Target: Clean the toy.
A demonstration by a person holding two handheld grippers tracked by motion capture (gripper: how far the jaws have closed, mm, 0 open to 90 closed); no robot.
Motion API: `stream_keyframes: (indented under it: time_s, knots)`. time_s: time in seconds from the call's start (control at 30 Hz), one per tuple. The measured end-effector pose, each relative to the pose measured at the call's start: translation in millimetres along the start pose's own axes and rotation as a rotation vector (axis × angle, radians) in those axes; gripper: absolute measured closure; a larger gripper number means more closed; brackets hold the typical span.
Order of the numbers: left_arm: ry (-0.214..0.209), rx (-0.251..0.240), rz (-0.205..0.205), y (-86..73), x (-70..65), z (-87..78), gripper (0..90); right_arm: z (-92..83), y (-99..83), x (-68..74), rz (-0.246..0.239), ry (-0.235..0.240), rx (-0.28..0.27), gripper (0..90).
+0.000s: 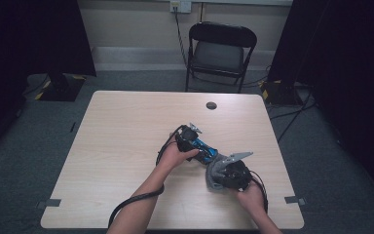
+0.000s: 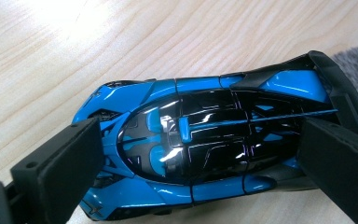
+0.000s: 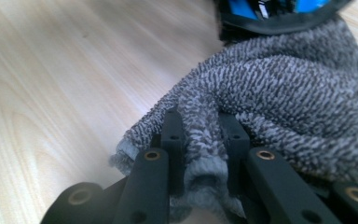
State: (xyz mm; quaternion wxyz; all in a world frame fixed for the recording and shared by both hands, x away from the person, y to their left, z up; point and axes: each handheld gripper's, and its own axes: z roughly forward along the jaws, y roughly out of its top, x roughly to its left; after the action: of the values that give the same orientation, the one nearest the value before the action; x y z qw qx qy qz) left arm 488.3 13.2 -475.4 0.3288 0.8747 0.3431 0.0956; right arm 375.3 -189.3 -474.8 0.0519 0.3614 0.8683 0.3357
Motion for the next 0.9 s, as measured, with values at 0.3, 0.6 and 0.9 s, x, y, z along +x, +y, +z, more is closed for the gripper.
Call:
stream_keyframes:
  time_s: [0.3,0.6,0.9]
  knots:
    - [0.003,0.003,0.005,0.0,0.3,-0.5,1.0,6.8,3.7,12.5,-0.027,0.045,0.000,76.5]
    - [0.004,0.002,0.003,0.0,0.0,-0.4,1.1,11.6,4.9,22.4,-0.056,0.095,-0.004,76.5]
    - [0.004,0.003,0.000,0.2,-0.1,-0.3,1.0,15.3,6.2,30.2,-0.089,0.131,-0.003,76.4]
